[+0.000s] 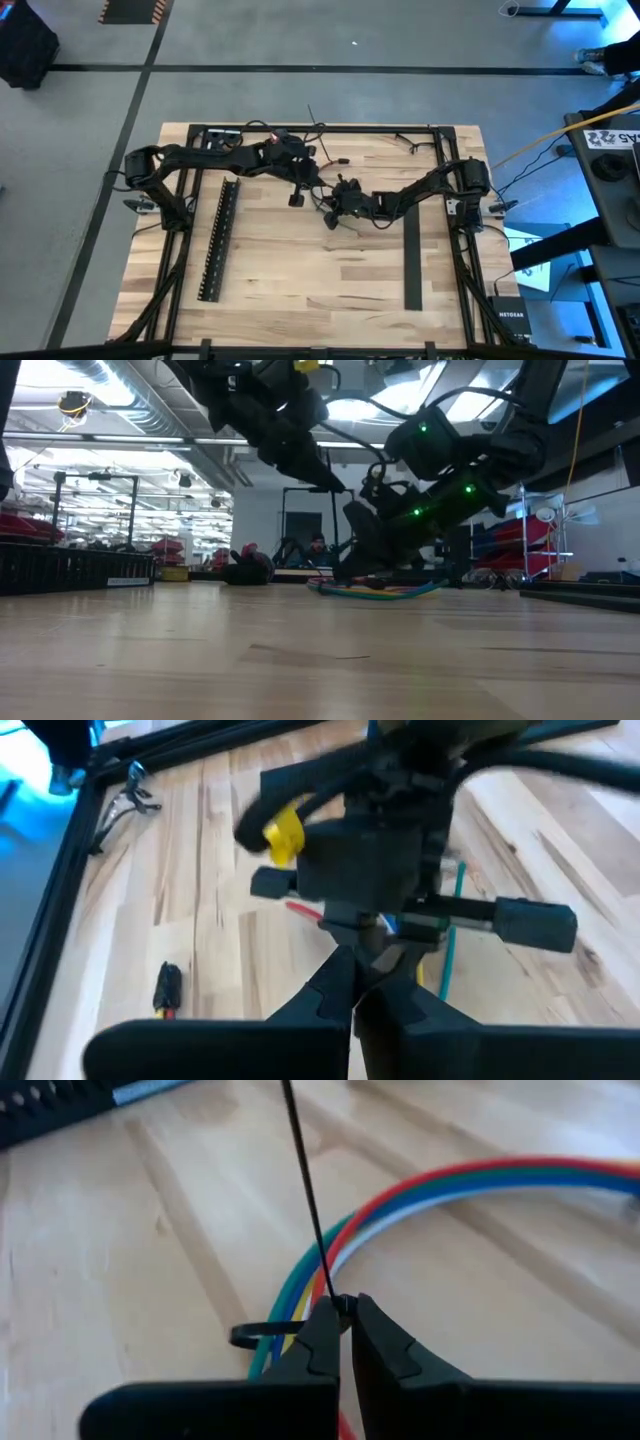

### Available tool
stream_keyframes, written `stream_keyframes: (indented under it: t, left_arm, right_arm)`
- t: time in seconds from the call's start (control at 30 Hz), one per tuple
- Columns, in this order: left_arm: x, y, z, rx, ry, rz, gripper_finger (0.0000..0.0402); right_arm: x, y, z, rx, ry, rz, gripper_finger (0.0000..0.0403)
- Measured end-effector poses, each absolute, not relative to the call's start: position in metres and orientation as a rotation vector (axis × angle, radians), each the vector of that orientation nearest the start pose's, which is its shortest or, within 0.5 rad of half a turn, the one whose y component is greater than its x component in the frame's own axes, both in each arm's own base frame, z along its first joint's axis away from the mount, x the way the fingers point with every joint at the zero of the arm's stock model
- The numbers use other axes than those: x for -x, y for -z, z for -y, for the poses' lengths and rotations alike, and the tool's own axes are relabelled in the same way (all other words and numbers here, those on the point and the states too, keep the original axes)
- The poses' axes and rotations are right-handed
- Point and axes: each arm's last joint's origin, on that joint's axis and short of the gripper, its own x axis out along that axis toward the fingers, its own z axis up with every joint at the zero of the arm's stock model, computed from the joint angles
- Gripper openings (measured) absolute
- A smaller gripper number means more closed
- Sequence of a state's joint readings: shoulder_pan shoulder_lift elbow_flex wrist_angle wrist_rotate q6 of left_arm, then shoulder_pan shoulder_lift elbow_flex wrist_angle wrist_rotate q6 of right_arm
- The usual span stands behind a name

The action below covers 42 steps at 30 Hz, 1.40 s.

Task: Ziptie cables
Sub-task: Wrap the cable wires with the black zip tie

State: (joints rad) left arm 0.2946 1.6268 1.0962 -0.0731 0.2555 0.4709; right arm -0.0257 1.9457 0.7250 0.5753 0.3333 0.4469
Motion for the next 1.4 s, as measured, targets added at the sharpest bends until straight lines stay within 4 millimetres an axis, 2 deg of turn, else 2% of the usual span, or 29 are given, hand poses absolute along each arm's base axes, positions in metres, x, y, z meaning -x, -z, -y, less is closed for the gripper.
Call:
stream_keyframes:
  t: [0.23,0.37,0.5,0.73,0.83,0.93,1.1,1.27,1.4]
  left_arm:
    - [-0.339,-0.243,-0.095,-0.269,0.104,-0.597,0.0000]
    - [-0.329,-0.266,-0.095,-0.221,0.086,-0.608,0.0006]
    - [-0.314,-0.291,-0.097,-0.182,0.044,-0.561,0.0032]
    - [-0.288,-0.300,-0.109,-0.137,-0.010,-0.628,0.0092]
    - [-0.277,-0.285,-0.116,-0.093,-0.011,-0.710,0.0111]
    - [-0.269,-0.264,-0.121,-0.025,0.032,-0.740,0.0120]
    - [-0.258,-0.223,-0.118,0.021,0.071,-0.765,0.0123]
    - [-0.253,-0.190,-0.110,0.048,0.069,-0.730,0.0123]
    - [-0.251,-0.179,-0.107,0.064,0.052,-0.687,0.0123]
  right_arm:
    - [-0.335,-0.084,0.017,-0.369,0.441,-0.507,0.0020]
    - [-0.338,-0.089,0.017,-0.386,0.429,-0.442,0.0055]
    - [-0.339,-0.089,0.017,-0.390,0.419,-0.436,0.0097]
    - [-0.351,-0.104,0.015,-0.386,0.336,-0.404,0.0143]
    - [-0.352,-0.115,0.016,-0.381,0.338,-0.410,0.0148]
    - [-0.348,-0.118,0.016,-0.351,0.345,-0.447,0.0148]
    - [-0.348,-0.131,0.014,-0.262,0.284,-0.443,0.0149]
    - [-0.361,-0.147,0.016,-0.087,0.261,-0.417,0.0149]
    - [-0.369,-0.152,0.016,0.099,0.229,-0.531,0.0149]
